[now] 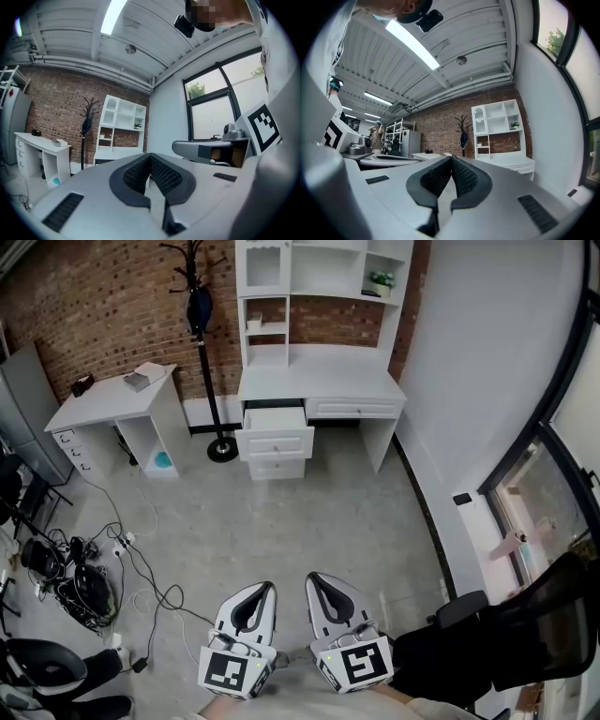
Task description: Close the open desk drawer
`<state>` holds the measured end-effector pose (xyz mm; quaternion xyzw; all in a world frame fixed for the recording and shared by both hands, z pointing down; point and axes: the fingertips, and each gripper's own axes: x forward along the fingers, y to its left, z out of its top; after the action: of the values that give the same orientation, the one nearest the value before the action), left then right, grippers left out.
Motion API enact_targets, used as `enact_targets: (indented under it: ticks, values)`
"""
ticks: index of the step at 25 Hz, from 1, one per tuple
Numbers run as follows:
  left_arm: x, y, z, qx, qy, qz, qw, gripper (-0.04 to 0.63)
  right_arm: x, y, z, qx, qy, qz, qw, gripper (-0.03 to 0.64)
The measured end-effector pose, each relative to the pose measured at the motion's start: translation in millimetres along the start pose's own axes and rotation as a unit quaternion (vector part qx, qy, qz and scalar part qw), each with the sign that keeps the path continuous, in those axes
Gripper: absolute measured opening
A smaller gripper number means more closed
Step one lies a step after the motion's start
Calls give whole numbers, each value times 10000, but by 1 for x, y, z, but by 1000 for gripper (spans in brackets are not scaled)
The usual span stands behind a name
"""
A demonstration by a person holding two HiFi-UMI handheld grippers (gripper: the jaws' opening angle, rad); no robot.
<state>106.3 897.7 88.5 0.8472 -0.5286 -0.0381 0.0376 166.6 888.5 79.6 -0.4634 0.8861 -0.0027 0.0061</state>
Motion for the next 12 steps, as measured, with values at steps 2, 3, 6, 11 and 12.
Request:
enact_targets:
  ticks: [2, 3, 6, 11, 12]
  values:
    - [3, -6, -2, -11, -1, -4, 10000, 17, -5, -7, 0, 55, -47, -13, 10000, 29]
    - [5, -9, -3, -17, 4, -6, 10000, 17, -7, -11, 0, 117, -75, -6, 9999, 29]
    - [10, -16, -11, -65, 47, -34, 10000, 17, -9, -17, -7, 349, -99, 41, 9993, 29]
    - [25, -5, -14, -88, 83, 6, 9999, 17, 6, -25, -10, 377, -79, 127, 9992, 29]
    - [28, 0, -15, -103, 89, 21, 9999, 17, 12, -27, -12, 395, -54, 124, 9991, 29]
